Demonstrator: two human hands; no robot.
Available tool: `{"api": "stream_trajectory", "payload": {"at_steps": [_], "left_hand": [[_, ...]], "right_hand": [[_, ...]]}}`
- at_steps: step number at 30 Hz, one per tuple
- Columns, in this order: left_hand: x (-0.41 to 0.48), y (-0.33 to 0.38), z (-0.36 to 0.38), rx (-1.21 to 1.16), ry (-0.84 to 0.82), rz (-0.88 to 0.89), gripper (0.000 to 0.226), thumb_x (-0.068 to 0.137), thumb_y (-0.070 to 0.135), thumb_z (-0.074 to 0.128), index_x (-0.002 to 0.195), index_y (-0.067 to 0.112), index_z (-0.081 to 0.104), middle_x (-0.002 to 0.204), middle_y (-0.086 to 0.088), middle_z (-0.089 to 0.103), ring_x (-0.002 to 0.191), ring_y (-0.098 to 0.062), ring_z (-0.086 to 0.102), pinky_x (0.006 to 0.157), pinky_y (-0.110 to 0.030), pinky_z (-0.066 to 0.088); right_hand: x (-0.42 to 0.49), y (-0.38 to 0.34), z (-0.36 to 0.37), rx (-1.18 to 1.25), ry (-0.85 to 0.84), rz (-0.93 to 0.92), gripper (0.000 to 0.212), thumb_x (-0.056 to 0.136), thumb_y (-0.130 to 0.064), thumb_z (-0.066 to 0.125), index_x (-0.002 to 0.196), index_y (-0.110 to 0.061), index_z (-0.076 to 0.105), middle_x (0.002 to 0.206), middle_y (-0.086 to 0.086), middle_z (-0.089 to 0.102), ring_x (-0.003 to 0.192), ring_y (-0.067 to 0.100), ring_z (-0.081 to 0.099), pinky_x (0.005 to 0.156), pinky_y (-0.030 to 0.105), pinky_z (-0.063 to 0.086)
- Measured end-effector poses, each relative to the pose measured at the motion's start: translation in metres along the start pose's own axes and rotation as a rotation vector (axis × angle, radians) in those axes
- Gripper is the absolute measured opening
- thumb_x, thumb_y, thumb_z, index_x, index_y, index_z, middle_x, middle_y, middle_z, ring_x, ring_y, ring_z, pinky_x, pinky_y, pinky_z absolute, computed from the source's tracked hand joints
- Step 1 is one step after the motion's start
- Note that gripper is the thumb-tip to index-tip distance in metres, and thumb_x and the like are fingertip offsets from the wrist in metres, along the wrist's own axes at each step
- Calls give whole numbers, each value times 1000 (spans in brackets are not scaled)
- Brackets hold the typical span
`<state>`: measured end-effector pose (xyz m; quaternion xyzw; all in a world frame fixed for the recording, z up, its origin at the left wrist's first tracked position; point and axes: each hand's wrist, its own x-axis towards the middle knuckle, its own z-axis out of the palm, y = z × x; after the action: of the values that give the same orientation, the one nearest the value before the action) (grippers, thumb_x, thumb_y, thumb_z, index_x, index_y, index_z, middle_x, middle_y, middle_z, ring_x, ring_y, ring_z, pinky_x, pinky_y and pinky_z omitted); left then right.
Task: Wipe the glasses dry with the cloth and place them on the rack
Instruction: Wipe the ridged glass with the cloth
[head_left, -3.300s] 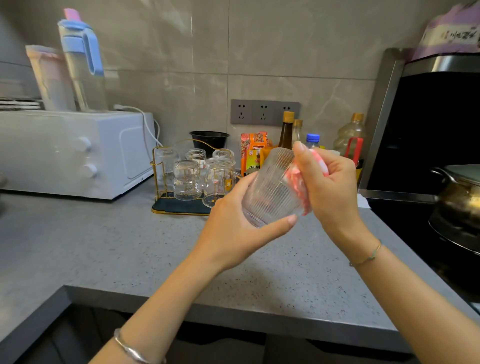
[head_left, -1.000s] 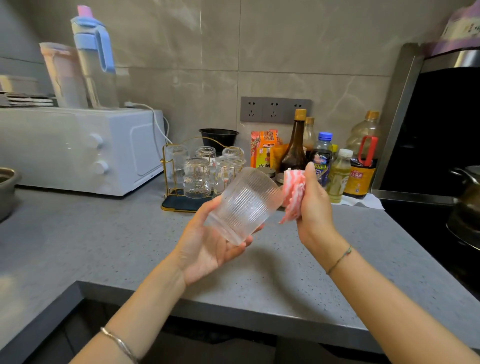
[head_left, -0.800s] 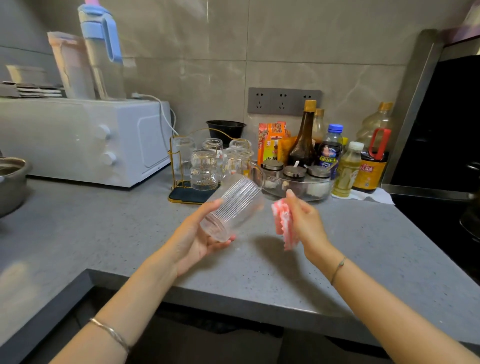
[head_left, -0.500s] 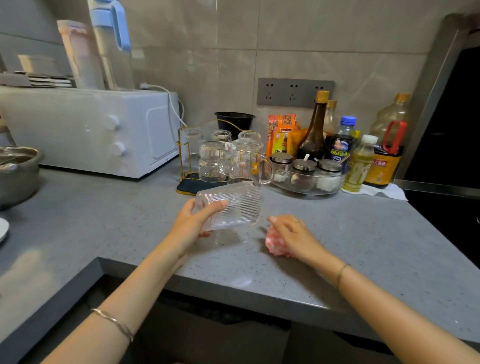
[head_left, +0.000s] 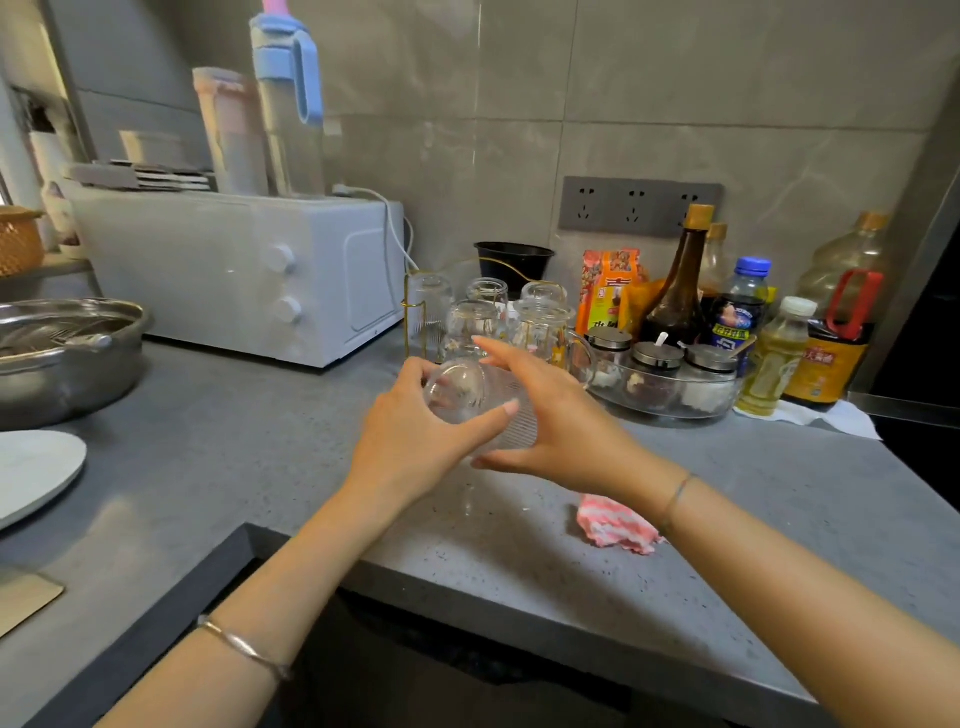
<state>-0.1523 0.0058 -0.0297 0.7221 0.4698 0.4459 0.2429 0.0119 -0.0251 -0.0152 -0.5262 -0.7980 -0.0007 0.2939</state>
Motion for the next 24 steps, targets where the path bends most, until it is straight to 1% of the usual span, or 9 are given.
{"api": "stream_trajectory", "payload": {"at_steps": [4, 7, 11, 13, 15, 17, 19, 21, 24], "left_hand": [[11, -2, -10, 108, 17, 7, 74, 63, 70, 71, 111, 24, 39, 97, 5, 57, 90, -18, 58, 77, -37, 50], [22, -11, -15, 168, 4, 37, 85, 61, 79, 65, 120, 27, 35, 94, 6, 59, 87, -17, 58, 78, -37, 49], [45, -42, -21, -67, 21, 80, 81, 64, 86, 39, 123, 31, 41, 68, 5, 65, 66, -14, 57, 73, -42, 49], [59, -61, -23, -157, 71, 72, 75, 69, 83, 32, 123, 33, 46, 66, 9, 63, 70, -15, 59, 76, -43, 50], [71, -79, -25, -141, 131, 42, 77, 75, 83, 27, 127, 31, 47, 82, 14, 66, 79, -15, 61, 76, -38, 48], [83, -103, -24, -42, 152, -8, 81, 82, 82, 22, 135, 25, 45, 108, 2, 68, 94, -21, 61, 80, -34, 42], [93, -129, -20, 60, 128, -55, 89, 80, 83, 17, 141, 22, 42, 132, -8, 60, 116, -29, 56, 94, -39, 42], [98, -151, -15, 140, 84, -99, 96, 79, 84, 14, 145, 20, 40, 139, -13, 54, 126, -33, 49, 104, -45, 39], [98, -175, -6, 261, 51, -162, 83, 85, 71, 15, 146, 20, 40, 135, -16, 56, 126, -35, 48, 106, -48, 36]], "right_hand": [[19, -4, 10, 3, 12, -18, 100, 67, -46, 82, 146, -36, 21, 148, -12, 38, 133, 7, 39, 107, 35, 41], [32, -2, 18, 21, 51, -29, 93, 64, -45, 83, 140, -38, 29, 140, -13, 46, 125, 7, 47, 98, 36, 48], [53, 3, 24, 121, 102, -6, 85, 62, -41, 86, 132, -29, 39, 126, -10, 56, 114, 8, 53, 96, 36, 49], [64, 5, 26, 170, 102, 8, 85, 61, -38, 87, 130, -29, 38, 122, -9, 57, 112, 8, 53, 96, 36, 49], [74, 5, 29, 199, 91, 10, 91, 62, -39, 86, 135, -32, 33, 126, -12, 53, 115, 6, 50, 98, 34, 48], [85, 4, 31, 211, 75, 1, 98, 63, -41, 85, 142, -34, 27, 135, -14, 46, 121, 5, 47, 103, 30, 44], [100, 5, 33, 215, 69, -13, 96, 65, -42, 84, 144, -30, 30, 140, -14, 43, 124, 6, 46, 106, 32, 42], [116, 5, 32, 245, 84, 1, 90, 64, -42, 84, 139, -27, 36, 135, -11, 47, 121, 8, 49, 103, 36, 46], [137, 6, 29, 281, 131, 51, 86, 63, -42, 86, 133, -26, 38, 124, -8, 53, 115, 10, 53, 96, 33, 50]]}}
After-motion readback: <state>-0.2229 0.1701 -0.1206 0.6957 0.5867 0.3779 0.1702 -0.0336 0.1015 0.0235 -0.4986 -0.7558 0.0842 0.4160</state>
